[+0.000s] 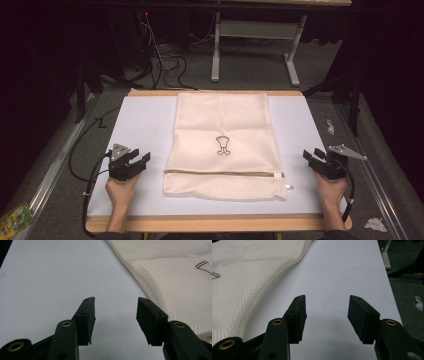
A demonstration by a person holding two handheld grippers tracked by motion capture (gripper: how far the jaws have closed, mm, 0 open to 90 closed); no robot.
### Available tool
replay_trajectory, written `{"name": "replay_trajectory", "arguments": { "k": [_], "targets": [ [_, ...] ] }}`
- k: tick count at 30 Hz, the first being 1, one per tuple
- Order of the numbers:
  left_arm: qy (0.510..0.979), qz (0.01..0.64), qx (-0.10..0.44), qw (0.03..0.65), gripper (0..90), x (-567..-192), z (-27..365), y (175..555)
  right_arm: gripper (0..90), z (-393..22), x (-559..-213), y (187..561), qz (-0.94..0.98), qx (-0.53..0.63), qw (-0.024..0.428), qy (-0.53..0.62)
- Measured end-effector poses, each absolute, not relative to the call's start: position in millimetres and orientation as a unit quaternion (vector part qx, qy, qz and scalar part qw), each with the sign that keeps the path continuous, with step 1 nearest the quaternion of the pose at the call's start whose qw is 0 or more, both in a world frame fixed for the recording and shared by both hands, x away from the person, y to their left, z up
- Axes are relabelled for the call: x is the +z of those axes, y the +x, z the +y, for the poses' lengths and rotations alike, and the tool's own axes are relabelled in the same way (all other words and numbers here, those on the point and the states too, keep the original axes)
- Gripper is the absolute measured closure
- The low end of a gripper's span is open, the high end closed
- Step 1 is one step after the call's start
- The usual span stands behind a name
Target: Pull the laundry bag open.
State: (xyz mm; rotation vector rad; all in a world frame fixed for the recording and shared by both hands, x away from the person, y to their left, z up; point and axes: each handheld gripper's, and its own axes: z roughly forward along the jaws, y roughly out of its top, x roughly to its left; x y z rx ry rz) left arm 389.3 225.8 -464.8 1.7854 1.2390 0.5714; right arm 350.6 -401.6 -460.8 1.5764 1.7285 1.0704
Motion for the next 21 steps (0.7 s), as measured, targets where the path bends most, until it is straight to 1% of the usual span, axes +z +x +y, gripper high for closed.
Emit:
{"name": "replay_trajectory", "arguments": {
  "k": [4,7,10,21],
  "targets": [
    [0.718,0.5,0.224,0.43,49.4,-467,224,393,49.9,-398,-462,352,0.654,0.392,0.275,0.586],
    [0.717,0.504,0.224,0.427,49.5,-470,224,395,49.9,-395,-463,353,0.658,0.385,0.278,0.584],
    [0.716,0.505,0.225,0.425,49.5,-472,222,397,50.0,-388,-465,356,0.672,0.365,0.292,0.574],
    [0.727,0.503,0.231,0.407,49.8,-480,218,399,50.0,-384,-473,357,0.675,0.361,0.291,0.574]
  ]
}}
